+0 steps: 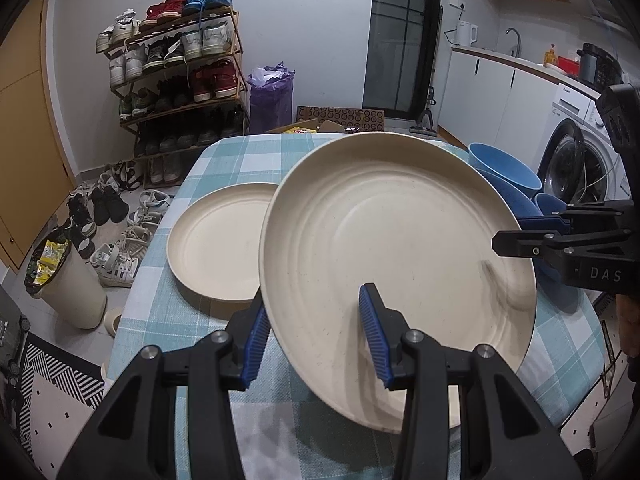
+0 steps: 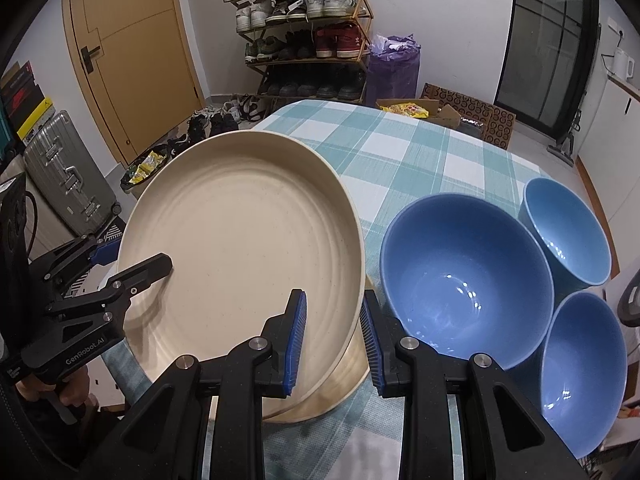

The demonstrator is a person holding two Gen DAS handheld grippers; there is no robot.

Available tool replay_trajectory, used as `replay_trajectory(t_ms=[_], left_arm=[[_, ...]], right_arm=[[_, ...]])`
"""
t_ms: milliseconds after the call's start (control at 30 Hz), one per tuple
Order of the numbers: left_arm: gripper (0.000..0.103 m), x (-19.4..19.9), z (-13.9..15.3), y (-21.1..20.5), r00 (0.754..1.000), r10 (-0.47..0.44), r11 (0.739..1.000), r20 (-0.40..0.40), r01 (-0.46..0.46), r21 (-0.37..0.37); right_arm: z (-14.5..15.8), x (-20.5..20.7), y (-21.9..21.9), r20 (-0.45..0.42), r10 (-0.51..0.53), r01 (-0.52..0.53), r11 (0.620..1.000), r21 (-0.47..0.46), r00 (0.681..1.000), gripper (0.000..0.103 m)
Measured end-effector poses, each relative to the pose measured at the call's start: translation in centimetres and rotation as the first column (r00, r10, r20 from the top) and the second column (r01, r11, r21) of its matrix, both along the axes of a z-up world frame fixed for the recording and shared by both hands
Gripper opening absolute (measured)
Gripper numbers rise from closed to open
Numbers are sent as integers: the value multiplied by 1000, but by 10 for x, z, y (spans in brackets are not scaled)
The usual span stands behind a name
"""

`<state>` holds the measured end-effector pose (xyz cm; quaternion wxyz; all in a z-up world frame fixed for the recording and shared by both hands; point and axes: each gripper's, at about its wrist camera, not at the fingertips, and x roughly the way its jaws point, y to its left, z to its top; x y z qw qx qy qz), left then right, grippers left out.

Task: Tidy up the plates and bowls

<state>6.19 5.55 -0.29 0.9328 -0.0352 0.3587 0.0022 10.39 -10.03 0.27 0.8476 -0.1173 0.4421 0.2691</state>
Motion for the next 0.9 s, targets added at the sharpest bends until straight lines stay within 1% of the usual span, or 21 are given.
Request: replay_trajectory(t_ms=[333,733,900], left_arm=[[42,5,-19,0,999,-6,1000,-34,5,-24],[42,11,-31,-5,998,-26,999,-51,24,-26],[42,13,-33,-4,998,-33,999,-55,31,-34]], right_arm=[[-22,-1,1,-33,-10,9,1000,-23,999,28],[-37,0,-2,-51,-33,30,998,-47,998,28],[-39,0,-2,-50,-39,37,998,-56,998,28]])
